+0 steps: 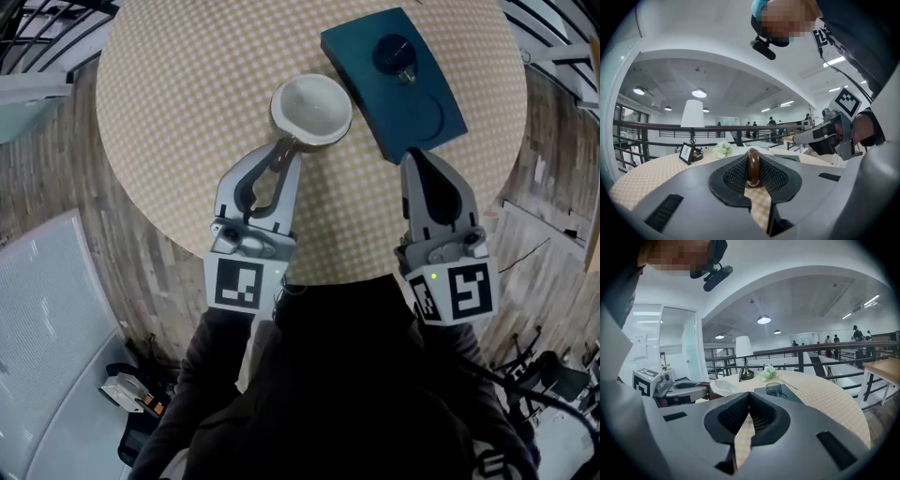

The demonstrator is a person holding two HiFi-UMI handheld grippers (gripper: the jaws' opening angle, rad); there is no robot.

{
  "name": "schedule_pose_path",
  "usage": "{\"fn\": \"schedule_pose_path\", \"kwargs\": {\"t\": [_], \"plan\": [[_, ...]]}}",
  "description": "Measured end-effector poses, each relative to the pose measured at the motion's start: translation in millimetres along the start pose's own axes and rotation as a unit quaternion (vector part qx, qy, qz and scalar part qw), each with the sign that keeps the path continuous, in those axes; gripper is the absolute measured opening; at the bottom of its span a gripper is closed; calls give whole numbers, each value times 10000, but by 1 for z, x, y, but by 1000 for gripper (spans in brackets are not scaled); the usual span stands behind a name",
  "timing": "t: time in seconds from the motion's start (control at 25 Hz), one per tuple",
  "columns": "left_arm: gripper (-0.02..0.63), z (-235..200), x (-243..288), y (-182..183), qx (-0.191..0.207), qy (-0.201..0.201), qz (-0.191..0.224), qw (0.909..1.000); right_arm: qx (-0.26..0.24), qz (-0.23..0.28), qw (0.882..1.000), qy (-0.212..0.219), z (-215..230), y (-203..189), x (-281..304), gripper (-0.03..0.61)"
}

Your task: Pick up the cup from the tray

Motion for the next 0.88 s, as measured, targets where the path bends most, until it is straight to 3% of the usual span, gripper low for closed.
{"fn": "schedule_pose_path", "kwargs": {"t": [0.28,0.88], "plan": [[51,-13,-13,-17,-321,168,-16,9993,-58,-146,9998,128,-16,-8,7,3],[51,-26,11,-41,-351,171,-231,9990,-15,-246,9997,-1,5,-15,14,3]]}}
Point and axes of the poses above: the fingertips, and each gripper's own axes: x forward along the fingers, z to its right, y out of its top, the point moved 7 cm from there along -x, backward along the fingers, and after that the axes turned 11 degrees about z, right-handed, at the moved point
